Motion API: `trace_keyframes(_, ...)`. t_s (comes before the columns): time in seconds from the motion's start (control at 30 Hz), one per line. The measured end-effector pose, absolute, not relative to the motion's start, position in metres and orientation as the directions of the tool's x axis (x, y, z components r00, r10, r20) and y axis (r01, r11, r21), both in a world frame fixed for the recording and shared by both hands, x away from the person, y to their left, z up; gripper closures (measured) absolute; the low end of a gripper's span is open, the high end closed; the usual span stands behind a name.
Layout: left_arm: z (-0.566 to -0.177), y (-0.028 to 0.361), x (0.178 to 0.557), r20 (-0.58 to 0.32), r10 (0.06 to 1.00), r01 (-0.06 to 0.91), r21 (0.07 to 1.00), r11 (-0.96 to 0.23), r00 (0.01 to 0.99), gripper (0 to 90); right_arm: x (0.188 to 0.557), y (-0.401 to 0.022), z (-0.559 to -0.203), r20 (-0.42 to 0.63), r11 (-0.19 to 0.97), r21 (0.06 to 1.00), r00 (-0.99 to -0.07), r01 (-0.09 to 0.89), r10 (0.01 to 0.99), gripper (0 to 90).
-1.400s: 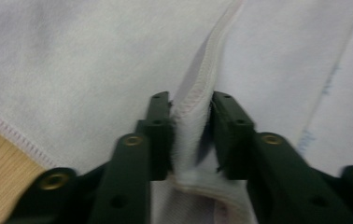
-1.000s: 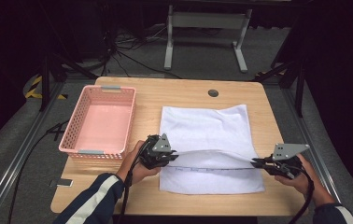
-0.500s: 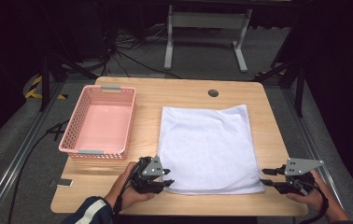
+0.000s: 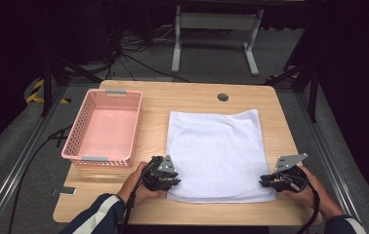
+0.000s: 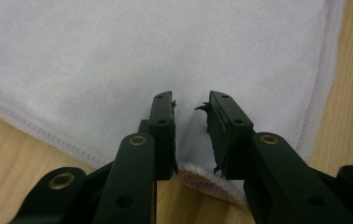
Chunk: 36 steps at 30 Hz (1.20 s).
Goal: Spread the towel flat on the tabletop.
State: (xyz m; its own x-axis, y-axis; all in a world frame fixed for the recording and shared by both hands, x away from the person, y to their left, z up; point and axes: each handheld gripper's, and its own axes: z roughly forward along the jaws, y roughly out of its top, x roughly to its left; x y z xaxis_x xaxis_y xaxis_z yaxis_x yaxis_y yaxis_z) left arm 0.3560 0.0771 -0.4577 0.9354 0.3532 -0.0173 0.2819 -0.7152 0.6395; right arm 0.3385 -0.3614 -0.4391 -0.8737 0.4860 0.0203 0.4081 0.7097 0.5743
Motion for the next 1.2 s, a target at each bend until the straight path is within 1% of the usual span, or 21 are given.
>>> trace_keyframes(0.13, -0.457, 0.079, 0.35, -0.017, 0.326, 0.263, 0.633, -0.728, 0.945, 69.4, 0.319, -0.368, -0.433, 0.056, 0.746, 0.566, -0.92, 0.35, 0.389, 73.2)
trace_keyframes(0.2, -0.457, 0.08, 0.347, -0.033, 0.312, 0.262, 0.633, -0.729, 0.949, 68.7, 0.312, -0.37, -0.433, 0.056, 0.763, 0.542, -0.921, 0.351, 0.385, 73.4)
trace_keyframes(0.27, -0.453, 0.081, 0.345, -0.021, 0.316, 0.255, 0.642, -0.723, 0.949, 68.8, 0.307, -0.373, -0.434, 0.048, 0.77, 0.541, -0.926, 0.339, 0.374, 70.6)
trace_keyframes(0.3, -0.453, 0.081, 0.345, -0.021, 0.316, 0.255, 0.642, -0.723, 0.949, 65.3, 0.306, -0.374, -0.433, 0.037, 0.766, 0.544, -0.921, 0.343, 0.387, 67.3)
trace_keyframes(0.33, -0.447, 0.08, 0.348, -0.02, 0.362, 0.282, 0.666, -0.69, 0.932, 56.8, 0.307, -0.376, -0.431, 0.027, 0.752, 0.559, -0.914, 0.349, 0.404, 66.5)
trace_keyframes(0.4, -0.44, 0.078, 0.356, -0.011, 0.422, 0.317, 0.677, -0.664, 0.906, 48.2, 0.313, -0.379, -0.427, -0.006, 0.723, 0.589, -0.893, 0.36, 0.45, 58.9)
trace_keyframes(0.47, -0.435, 0.075, 0.368, -0.025, 0.47, 0.348, 0.707, -0.616, 0.882, 39.9, 0.325, -0.381, -0.419, -0.018, 0.662, 0.635, -0.849, 0.398, 0.527, 58.7)
trace_keyframes(0.53, -0.432, 0.07, 0.385, -0.023, 0.513, 0.372, 0.715, -0.591, 0.858, 35.9, 0.341, -0.382, -0.413, -0.027, 0.605, 0.684, -0.813, 0.409, 0.581, 56.2)
trace_keyframes(0.57, -0.432, 0.068, 0.395, -0.043, 0.526, 0.392, 0.718, -0.575, 0.849, 33.0, 0.351, -0.382, -0.411, -0.044, 0.584, 0.692, -0.783, 0.425, 0.621, 56.1)
trace_keyframes(0.6, -0.433, 0.066, 0.405, -0.031, 0.548, 0.399, 0.72, -0.568, 0.836, 31.9, 0.36, -0.381, -0.409, -0.049, 0.565, 0.698, -0.758, 0.439, 0.65, 56.0)
trace_keyframes(0.67, -0.438, 0.063, 0.427, -0.085, 0.595, 0.458, 0.728, -0.51, 0.799, 30.5, 0.38, -0.38, -0.405, -0.064, 0.532, 0.722, -0.723, 0.442, 0.688, 54.7)
trace_keyframes(0.73, -0.441, 0.059, 0.444, -0.061, 0.638, 0.479, 0.716, -0.508, 0.767, 30.2, 0.4, -0.379, -0.402, -0.056, 0.504, 0.731, -0.695, 0.46, 0.717, 54.9)
trace_keyframes(0.8, -0.441, 0.057, 0.46, -0.062, 0.656, 0.49, 0.718, -0.494, 0.752, 29.7, 0.418, -0.377, -0.4, -0.087, 0.494, 0.739, -0.662, 0.458, 0.745, 54.7)
trace_keyframes(0.87, -0.439, 0.056, 0.473, -0.07, 0.678, 0.506, 0.723, -0.471, 0.732, 29.4, 0.438, -0.377, -0.4, -0.078, 0.462, 0.747, -0.628, 0.477, 0.774, 53.5)
trace_keyframes(0.9, -0.439, 0.056, 0.473, -0.07, 0.678, 0.506, 0.723, -0.471, 0.732, 29.4, 0.438, -0.377, -0.4, -0.078, 0.462, 0.747, -0.628, 0.477, 0.774, 53.5)
trace_keyframes(0.93, -0.439, 0.055, 0.483, -0.035, 0.696, 0.5, 0.722, -0.478, 0.717, 29.4, 0.446, -0.377, -0.4, -0.073, 0.445, 0.753, -0.611, 0.485, 0.788, 54.3)
trace_keyframes(0.97, -0.438, 0.054, 0.488, -0.046, 0.722, 0.522, 0.722, -0.454, 0.691, 29.2, 0.458, -0.376, -0.4, -0.068, 0.441, 0.747, -0.602, 0.498, 0.796, 53.5)
trace_keyframes(1.0, -0.438, 0.055, 0.495, -0.072, 0.723, 0.532, 0.727, -0.433, 0.687, 30.0, 0.466, -0.375, -0.4, -0.082, 0.44, 0.747, -0.587, 0.499, 0.806, 53.8)
trace_keyframes(1.13, -0.443, 0.049, 0.518, -0.071, 0.754, 0.557, 0.719, -0.415, 0.654, 30.1, 0.498, -0.375, -0.403, -0.085, 0.404, 0.734, -0.516, 0.546, 0.852, 55.5)
trace_keyframes(1.17, -0.444, 0.047, 0.522, -0.032, 0.761, 0.542, 0.721, -0.431, 0.648, 30.5, 0.502, -0.375, -0.404, -0.082, 0.401, 0.731, -0.513, 0.552, 0.855, 55.4)
trace_keyframes(1.2, -0.444, 0.045, 0.527, -0.04, 0.763, 0.556, 0.71, -0.432, 0.645, 31.2, 0.508, -0.375, -0.404, -0.075, 0.393, 0.732, -0.507, 0.556, 0.859, 55.5)
